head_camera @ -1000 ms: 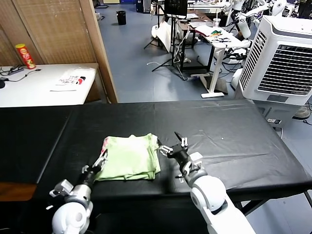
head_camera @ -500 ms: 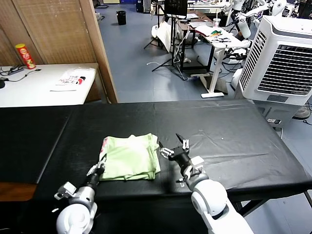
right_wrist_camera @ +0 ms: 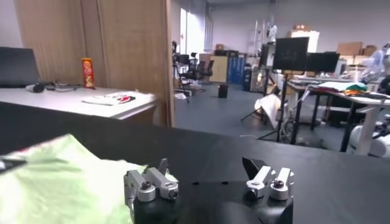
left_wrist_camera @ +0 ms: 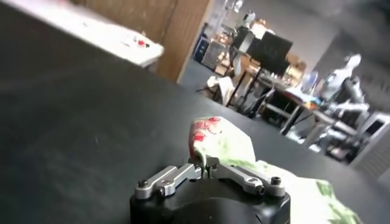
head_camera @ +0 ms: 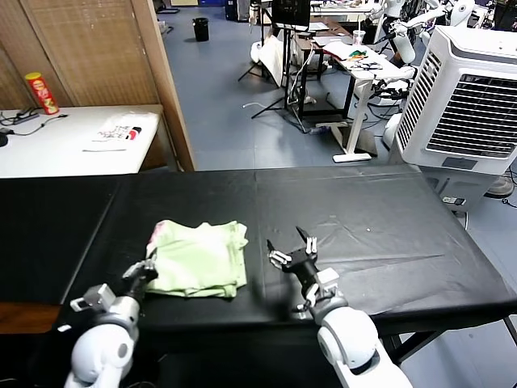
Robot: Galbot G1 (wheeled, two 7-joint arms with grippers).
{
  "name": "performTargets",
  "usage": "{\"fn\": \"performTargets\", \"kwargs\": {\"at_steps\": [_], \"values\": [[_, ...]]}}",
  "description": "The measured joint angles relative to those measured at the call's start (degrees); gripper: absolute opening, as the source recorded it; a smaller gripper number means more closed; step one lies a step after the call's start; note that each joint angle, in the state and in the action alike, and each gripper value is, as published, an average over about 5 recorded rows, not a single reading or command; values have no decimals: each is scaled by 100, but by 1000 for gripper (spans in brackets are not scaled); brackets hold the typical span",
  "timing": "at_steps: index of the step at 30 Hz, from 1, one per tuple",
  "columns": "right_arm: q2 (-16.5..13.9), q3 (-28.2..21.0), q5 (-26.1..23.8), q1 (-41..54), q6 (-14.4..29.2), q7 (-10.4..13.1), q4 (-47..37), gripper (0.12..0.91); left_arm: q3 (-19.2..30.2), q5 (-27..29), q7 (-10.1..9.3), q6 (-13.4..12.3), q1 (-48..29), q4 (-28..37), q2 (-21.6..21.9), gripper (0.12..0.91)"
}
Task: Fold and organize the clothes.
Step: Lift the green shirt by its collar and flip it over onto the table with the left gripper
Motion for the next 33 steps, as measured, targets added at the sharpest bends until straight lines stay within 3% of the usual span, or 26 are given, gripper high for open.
{"fn": "performTargets", "kwargs": {"at_steps": [12,19,26,33], "values": [[79,5,-161,-105,54,-3,-34,798,-679,782,96,-471,248,286,1644,145],[118,-13,-170,-142,67,-27,-52,798,-1220,1216,-101,-562,553,118,2356,145],[146,-29,-200,-243,97,-83,-26,798,-1268,1737,-282,-437,735,-443,2292,145],[138,75,-244,-400,106,-86,120,798,-313,1903,-354,-125,513,-962,1632,145]]}}
